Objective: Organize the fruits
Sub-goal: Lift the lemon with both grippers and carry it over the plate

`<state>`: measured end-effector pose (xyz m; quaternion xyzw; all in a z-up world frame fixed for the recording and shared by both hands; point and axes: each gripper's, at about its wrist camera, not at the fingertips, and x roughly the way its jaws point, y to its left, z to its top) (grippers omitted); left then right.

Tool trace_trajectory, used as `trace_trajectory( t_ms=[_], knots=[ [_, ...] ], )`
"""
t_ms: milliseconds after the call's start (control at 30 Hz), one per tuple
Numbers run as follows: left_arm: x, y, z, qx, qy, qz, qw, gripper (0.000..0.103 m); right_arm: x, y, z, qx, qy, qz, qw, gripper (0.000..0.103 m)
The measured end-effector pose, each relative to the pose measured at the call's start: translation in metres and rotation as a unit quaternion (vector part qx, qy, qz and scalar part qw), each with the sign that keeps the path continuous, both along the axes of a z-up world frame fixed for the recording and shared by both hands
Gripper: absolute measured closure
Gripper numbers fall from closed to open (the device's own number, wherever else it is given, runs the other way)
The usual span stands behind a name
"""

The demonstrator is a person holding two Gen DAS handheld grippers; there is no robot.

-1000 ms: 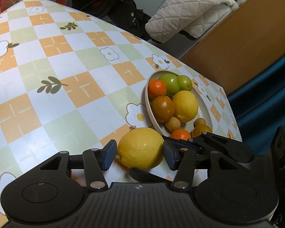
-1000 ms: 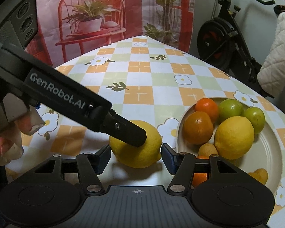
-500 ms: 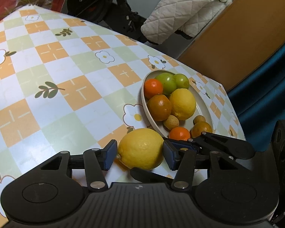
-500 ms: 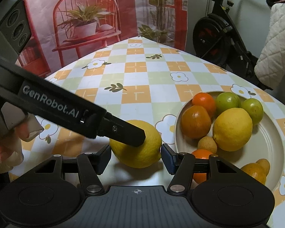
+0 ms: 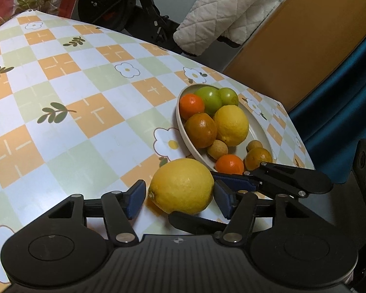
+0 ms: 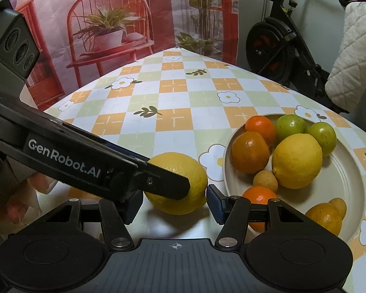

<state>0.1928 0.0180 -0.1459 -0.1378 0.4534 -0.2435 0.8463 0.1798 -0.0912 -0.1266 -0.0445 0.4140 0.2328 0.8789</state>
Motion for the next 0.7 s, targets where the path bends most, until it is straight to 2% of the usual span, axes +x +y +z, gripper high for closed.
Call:
trace_trajectory(
  t_ms=[700],
  knots=[
    [-0.0025,-0.0039,0.0052,0.011,0.004,-0.005,0.9999,0.042,-0.0038,-0.0021,0.0044,0.005,-0.004,-0.003,1.000,0.050]
  ],
)
